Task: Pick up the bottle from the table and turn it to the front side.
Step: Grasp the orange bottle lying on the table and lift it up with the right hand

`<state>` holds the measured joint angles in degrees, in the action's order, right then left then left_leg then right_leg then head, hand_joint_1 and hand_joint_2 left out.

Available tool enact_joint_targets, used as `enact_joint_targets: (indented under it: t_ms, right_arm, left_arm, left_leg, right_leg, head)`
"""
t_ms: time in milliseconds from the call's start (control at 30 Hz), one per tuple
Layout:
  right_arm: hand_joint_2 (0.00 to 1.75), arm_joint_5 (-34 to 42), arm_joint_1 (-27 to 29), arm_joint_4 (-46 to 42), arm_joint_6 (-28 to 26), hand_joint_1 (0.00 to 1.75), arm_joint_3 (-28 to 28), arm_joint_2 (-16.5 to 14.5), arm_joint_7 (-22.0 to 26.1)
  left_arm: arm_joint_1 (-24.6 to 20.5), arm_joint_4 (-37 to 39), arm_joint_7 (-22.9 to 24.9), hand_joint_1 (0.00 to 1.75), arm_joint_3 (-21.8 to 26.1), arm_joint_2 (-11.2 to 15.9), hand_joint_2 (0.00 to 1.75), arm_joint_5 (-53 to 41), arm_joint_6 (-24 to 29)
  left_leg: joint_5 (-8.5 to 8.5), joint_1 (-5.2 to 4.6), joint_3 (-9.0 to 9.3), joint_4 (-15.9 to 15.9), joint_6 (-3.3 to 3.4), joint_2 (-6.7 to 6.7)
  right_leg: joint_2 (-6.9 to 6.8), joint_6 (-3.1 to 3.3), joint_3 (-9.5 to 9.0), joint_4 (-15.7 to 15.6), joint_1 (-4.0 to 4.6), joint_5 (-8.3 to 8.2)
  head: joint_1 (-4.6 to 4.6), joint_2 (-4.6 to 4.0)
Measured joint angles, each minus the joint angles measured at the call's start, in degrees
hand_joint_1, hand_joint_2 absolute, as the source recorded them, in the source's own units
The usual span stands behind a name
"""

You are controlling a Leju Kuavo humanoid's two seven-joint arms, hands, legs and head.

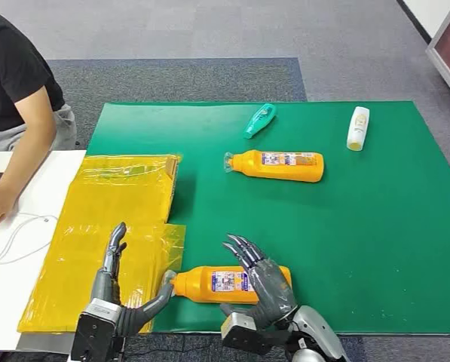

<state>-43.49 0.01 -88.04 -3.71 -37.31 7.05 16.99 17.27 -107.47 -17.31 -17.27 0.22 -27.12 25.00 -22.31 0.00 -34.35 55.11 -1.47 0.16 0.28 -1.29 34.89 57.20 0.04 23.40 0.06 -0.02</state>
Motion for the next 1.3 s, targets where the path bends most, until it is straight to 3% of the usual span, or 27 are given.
enact_joint_targets:
  t_ms: [167,433,800,967,1000,1100,1133,1300]
  right_arm:
    - [1.75,-5.60,-3.16,3.78,4.06,0.00,-1.89,4.14,-2.81]
    - [1.75,-7.05,-7.78,8.64,5.43,0.00,-4.64,9.07,-2.40]
    - [1.75,-4.83,-9.87,9.37,6.65,0.00,-6.17,10.42,-2.34]
    - [1.75,-1.38,-11.29,9.48,10.89,0.00,-7.19,10.42,-3.13]
    - [1.75,-0.71,-11.87,9.53,12.04,0.22,-7.60,10.46,-3.36]
    - [1.75,1.07,-14.05,9.82,15.00,1.53,-9.41,11.07,-4.06]
    - [1.75,1.72,-14.80,9.95,15.62,1.75,-10.15,11.49,-4.27]
    - [1.75,3.83,-16.74,10.29,16.01,1.75,-12.91,13.57,-6.20]
  left_arm:
    - [-0.51,0.05,-0.19,0.00,0.73,0.02,1.75,0.00,-1.84]
    - [-0.43,0.07,-0.44,0.00,2.10,-0.09,1.75,0.20,-2.51]
    - [-0.31,0.09,-1.53,0.00,3.47,-1.16,1.75,0.92,-3.36]
    - [-0.53,0.42,-2.44,0.00,3.80,-1.71,1.75,1.67,-3.36]
    - [-0.63,0.53,-2.69,0.00,3.81,-1.77,1.75,1.92,-3.32]
    - [-1.04,0.98,-3.48,0.00,3.84,-1.81,1.75,2.69,-2.99]
    - [-1.18,1.16,-3.71,0.00,3.84,-1.81,1.75,2.94,-2.78]
    - [-1.56,1.98,-4.54,0.00,4.02,-1.81,1.75,4.08,-1.78]
  left_leg:
    - [0.02,-0.04,0.00,0.01,0.06,0.00]
    - [0.03,-0.09,0.01,0.04,0.10,0.00]
    - [0.01,-0.11,0.02,0.05,0.14,0.00]
    - [0.00,-0.11,0.09,0.05,0.13,0.01]
    - [0.00,-0.10,0.13,0.05,0.13,0.02]
    - [0.00,-0.10,0.24,0.05,0.12,0.05]
    - [0.00,-0.10,0.28,0.05,0.12,0.05]
    - [0.01,-0.10,0.37,0.05,0.15,0.04]
  right_leg:
    - [-0.05,-0.05,-0.03,-0.01,-0.04,-0.03]
    - [-0.05,-0.11,-0.04,-0.01,-0.09,-0.06]
    - [-0.05,-0.19,-0.07,-0.01,-0.11,-0.06]
    - [0.03,-0.18,-0.10,-0.01,-0.11,-0.08]
    - [0.06,-0.17,-0.11,-0.01,-0.11,-0.08]
    - [0.11,-0.15,-0.17,-0.02,-0.11,-0.10]
    - [0.11,-0.14,-0.21,-0.02,-0.11,-0.11]
    - [0.08,-0.16,-0.33,-0.03,-0.11,-0.12]
  head:
    - [0.01,0.00]
    - [0.00,0.00]
    - [0.00,0.00]
    - [0.01,0.00]
    - [0.00,0.00]
    - [0.00,0.00]
    - [0.00,0.00]
    - [0.01,0.00]
